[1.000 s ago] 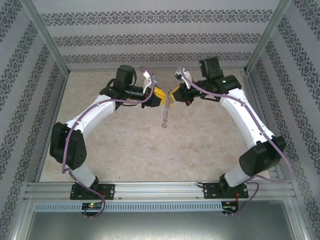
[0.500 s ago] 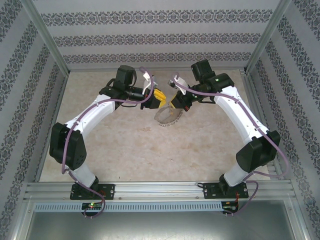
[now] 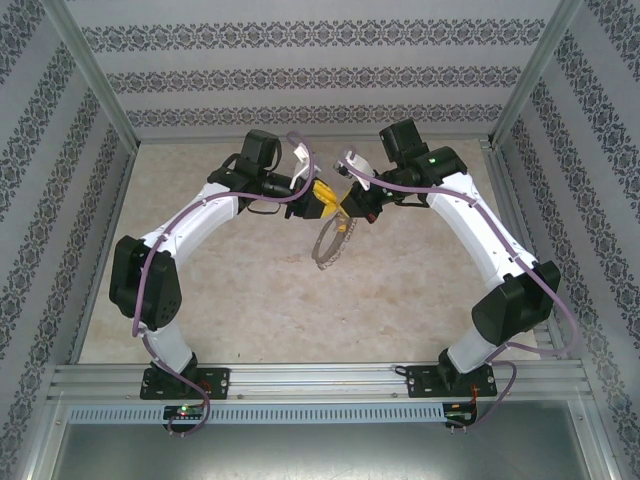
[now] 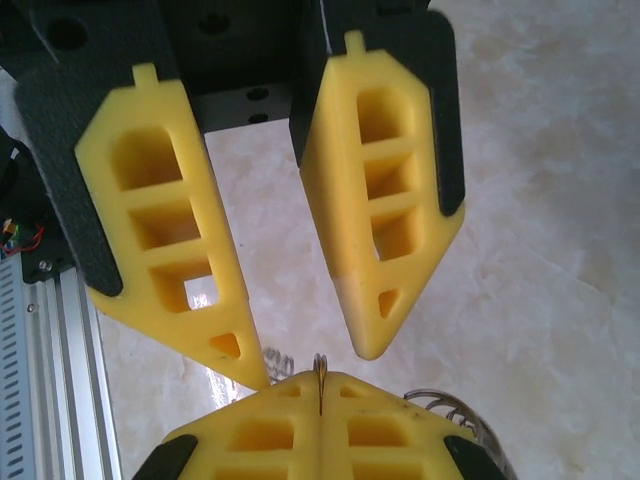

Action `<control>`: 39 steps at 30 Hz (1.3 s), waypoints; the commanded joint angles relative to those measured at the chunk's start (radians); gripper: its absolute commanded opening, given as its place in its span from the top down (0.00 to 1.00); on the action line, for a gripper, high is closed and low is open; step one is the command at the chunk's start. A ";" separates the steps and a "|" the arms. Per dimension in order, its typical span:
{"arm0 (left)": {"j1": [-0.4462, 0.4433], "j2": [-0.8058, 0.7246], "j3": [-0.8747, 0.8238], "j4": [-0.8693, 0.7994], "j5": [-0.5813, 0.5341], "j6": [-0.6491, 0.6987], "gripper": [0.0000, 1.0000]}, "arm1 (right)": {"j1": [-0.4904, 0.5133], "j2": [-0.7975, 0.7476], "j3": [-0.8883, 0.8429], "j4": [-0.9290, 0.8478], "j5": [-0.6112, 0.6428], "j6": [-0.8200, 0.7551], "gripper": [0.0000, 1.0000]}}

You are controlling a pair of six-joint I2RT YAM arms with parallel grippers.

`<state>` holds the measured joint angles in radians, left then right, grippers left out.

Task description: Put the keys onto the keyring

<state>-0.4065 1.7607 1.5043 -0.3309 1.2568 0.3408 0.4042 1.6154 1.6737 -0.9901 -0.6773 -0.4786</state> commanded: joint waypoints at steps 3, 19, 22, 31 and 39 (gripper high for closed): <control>-0.012 0.017 0.013 -0.042 0.038 0.042 0.71 | 0.011 -0.018 0.027 0.039 -0.016 -0.009 1.00; -0.028 0.032 0.032 -0.026 0.065 0.035 0.89 | 0.020 -0.019 0.023 0.059 -0.028 0.000 1.00; -0.034 0.039 0.036 -0.013 0.063 0.025 1.00 | 0.023 -0.018 0.022 0.061 -0.031 0.000 1.00; -0.040 0.005 -0.047 0.170 0.035 -0.068 1.00 | -0.005 -0.090 -0.053 0.200 -0.026 0.098 0.80; -0.041 -0.007 -0.084 0.262 0.024 -0.128 1.00 | -0.080 -0.209 -0.226 0.439 -0.026 0.269 0.55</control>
<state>-0.4431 1.7832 1.4288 -0.1677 1.2594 0.2520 0.3580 1.4506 1.5105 -0.6964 -0.6754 -0.3111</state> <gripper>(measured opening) 0.047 0.451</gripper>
